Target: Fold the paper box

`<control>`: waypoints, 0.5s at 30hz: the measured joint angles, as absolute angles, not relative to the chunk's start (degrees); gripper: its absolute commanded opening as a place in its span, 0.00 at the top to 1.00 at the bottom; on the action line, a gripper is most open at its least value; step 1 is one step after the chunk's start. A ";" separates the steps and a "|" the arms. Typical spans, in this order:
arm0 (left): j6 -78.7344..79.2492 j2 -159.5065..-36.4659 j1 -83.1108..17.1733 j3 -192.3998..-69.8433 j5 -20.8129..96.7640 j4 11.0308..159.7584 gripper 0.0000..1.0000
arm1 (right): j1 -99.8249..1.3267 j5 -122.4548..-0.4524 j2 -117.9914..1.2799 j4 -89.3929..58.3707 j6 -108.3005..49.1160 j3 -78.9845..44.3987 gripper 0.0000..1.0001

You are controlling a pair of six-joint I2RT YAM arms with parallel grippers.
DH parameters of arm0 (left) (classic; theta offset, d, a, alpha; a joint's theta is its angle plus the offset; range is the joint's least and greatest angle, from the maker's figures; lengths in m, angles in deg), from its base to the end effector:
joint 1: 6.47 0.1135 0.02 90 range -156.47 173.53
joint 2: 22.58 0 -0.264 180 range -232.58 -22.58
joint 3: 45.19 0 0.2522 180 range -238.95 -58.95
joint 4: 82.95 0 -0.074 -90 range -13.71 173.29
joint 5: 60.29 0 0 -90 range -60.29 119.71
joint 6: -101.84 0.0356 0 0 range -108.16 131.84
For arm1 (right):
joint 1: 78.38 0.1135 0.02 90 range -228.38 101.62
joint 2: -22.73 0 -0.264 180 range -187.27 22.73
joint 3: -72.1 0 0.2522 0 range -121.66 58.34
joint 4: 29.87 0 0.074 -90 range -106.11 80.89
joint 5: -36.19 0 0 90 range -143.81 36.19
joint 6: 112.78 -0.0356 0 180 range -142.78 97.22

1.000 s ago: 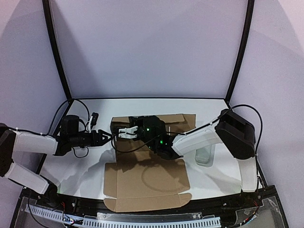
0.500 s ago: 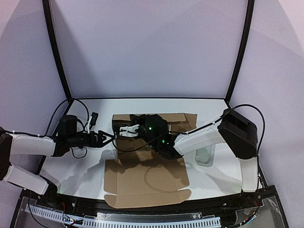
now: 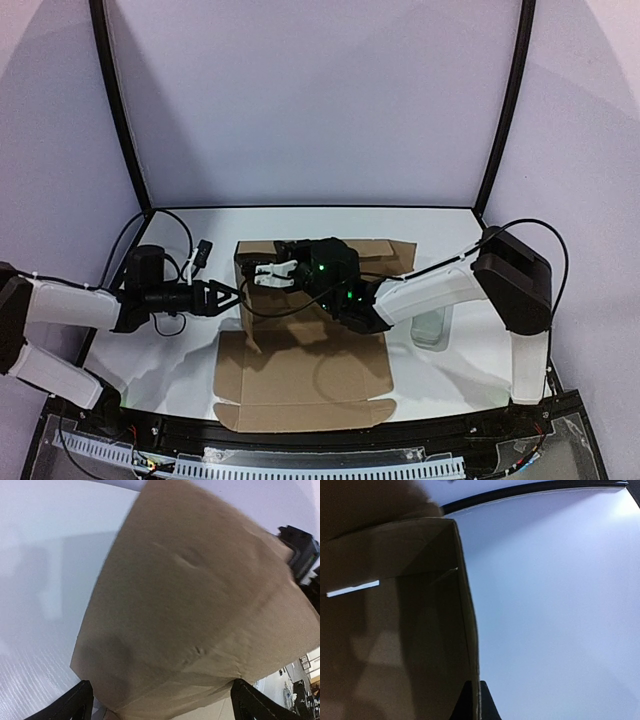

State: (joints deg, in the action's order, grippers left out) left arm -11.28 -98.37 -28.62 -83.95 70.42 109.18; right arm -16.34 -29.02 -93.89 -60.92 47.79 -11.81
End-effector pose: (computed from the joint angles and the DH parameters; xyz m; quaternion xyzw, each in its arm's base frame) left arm 0.2211 -0.1151 0.1750 0.1805 0.7918 -0.4648 0.3527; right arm 0.2273 0.3965 0.2101 -0.5814 0.4185 -0.2041 0.6672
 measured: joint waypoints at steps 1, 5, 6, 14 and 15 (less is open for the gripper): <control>-11.63 -99.37 -28.62 -83.97 69.94 109.75 0.06 | -16.34 -29.41 -93.41 -60.57 47.44 -11.39 1.00; -12.57 -101.93 -28.86 -84.23 67.41 110.71 0.10 | -16.23 -30.41 -92.76 -60.25 47.00 -10.17 1.00; -12.63 -102.02 -28.88 -84.23 67.17 110.75 0.10 | -16.23 -30.50 -92.76 -60.25 47.00 -10.04 1.00; -12.78 -101.19 -30.61 -84.19 59.84 110.82 0.13 | -15.61 -29.52 -92.78 -61.69 48.03 -9.03 1.00; -12.68 -100.95 -31.07 -84.19 59.01 110.73 0.14 | -15.48 -29.23 -92.78 -61.91 48.29 -8.97 1.00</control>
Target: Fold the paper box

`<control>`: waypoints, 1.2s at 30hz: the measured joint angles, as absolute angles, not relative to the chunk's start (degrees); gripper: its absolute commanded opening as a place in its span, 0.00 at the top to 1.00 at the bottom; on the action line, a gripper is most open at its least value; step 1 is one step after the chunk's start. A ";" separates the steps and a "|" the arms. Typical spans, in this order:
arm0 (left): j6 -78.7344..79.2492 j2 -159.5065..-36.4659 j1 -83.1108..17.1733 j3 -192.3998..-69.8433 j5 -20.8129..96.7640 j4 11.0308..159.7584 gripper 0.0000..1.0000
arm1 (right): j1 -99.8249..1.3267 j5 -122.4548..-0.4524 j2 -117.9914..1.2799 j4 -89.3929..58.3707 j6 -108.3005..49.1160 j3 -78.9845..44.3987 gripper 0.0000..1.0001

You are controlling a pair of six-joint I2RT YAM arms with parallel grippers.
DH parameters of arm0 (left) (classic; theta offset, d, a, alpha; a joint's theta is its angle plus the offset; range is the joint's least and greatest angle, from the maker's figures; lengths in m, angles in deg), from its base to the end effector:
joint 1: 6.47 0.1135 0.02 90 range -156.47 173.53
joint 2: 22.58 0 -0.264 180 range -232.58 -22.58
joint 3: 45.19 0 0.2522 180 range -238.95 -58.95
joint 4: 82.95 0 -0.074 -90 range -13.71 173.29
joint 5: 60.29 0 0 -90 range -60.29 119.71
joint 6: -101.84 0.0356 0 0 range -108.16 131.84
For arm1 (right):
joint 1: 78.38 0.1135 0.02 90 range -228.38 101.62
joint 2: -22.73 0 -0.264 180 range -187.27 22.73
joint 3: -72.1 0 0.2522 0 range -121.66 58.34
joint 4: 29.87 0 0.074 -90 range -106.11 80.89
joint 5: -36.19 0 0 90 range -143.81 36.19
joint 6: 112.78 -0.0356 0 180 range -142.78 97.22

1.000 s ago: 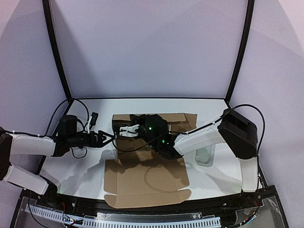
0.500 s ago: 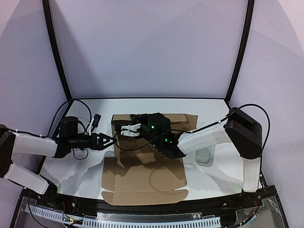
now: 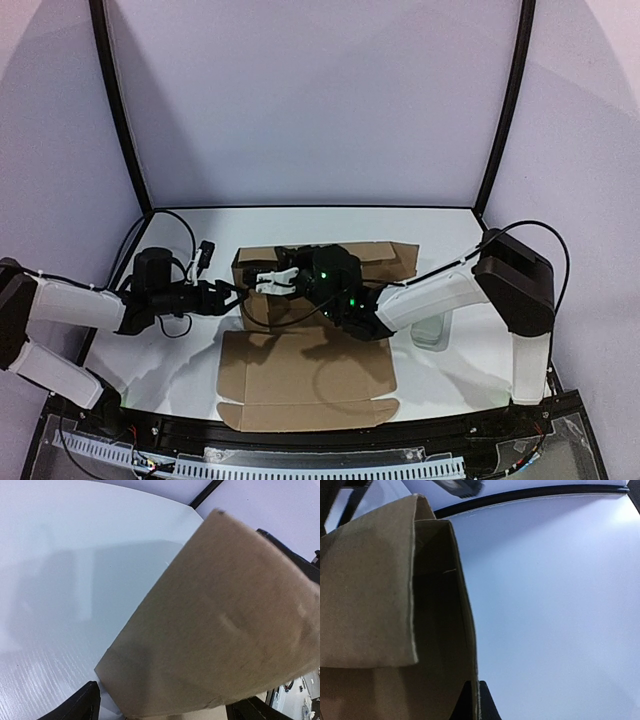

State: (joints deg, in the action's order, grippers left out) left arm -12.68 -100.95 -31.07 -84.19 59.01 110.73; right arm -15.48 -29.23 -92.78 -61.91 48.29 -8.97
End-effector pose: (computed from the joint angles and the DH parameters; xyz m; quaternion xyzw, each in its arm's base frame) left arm 0.2259 -0.1226 0.1666 0.1352 0.8190 -0.4088 0.3793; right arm 0.2173 0.3920 0.2047 -0.5915 0.4113 -0.2014 0.6636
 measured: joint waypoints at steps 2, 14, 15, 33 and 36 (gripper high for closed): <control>-12.26 -100.21 -32.75 -84.19 56.52 110.51 0.16 | -14.76 -28.12 -93.08 -62.93 49.47 -8.70 1.00; -11.19 -95.68 -43.53 -82.87 35.74 109.88 0.29 | -11.77 -23.73 -95.29 -69.19 53.91 -8.03 1.00; -11.19 -95.42 -44.49 -82.66 33.07 109.90 0.31 | -11.50 -23.31 -95.42 -69.69 54.15 -7.96 1.00; -11.71 -102.85 -52.77 -82.09 10.64 119.91 0.70 | -9.73 -21.17 -94.33 -69.12 51.22 -6.83 1.00; -11.71 -103.64 -53.28 -82.15 8.68 120.90 0.81 | -9.73 -20.95 -94.07 -68.75 50.85 -6.72 1.00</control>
State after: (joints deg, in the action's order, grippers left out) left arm -11.71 -103.64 -53.28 -82.15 8.68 120.90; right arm -9.73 -20.95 -94.07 -68.75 50.85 -6.72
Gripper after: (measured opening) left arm 0.285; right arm 0.017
